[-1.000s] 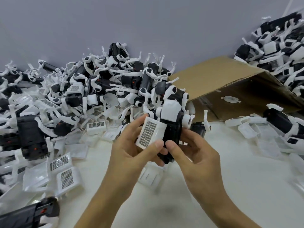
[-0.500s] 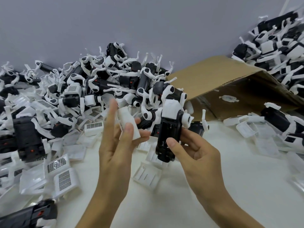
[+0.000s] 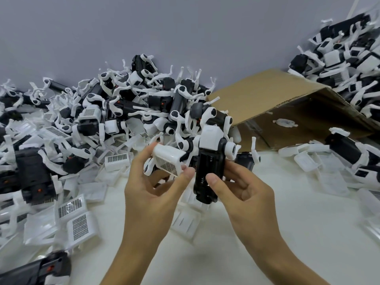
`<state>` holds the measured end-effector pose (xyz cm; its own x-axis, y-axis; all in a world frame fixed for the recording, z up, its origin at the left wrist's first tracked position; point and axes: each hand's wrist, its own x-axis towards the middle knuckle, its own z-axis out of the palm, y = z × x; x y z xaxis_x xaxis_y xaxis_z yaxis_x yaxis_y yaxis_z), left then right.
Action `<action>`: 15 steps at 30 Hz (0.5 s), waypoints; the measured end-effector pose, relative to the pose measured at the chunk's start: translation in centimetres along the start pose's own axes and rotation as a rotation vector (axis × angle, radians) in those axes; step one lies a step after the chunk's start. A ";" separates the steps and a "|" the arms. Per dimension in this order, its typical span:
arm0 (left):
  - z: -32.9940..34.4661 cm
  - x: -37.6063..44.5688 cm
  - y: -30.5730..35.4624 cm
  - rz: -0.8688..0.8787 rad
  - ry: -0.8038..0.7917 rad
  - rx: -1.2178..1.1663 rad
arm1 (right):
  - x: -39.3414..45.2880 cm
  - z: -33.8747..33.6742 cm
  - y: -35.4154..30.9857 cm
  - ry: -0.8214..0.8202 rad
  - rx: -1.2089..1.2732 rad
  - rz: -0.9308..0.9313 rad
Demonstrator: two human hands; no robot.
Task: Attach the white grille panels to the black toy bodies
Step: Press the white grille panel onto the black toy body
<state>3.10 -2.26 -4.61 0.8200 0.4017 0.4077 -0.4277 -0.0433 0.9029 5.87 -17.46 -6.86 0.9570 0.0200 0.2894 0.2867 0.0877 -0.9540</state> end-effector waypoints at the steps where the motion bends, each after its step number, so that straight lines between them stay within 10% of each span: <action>1: -0.1 -0.1 0.0 0.010 0.022 0.030 | 0.0 0.0 0.0 0.002 0.001 -0.003; 15: 0.4 -0.7 0.7 0.131 0.103 0.290 | -0.4 0.4 -0.1 -0.066 0.031 -0.030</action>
<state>2.36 -2.99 -4.22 0.7159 0.4653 0.5206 -0.3887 -0.3537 0.8508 5.43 -17.08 -6.84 0.9426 0.0829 0.3233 0.3127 0.1198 -0.9423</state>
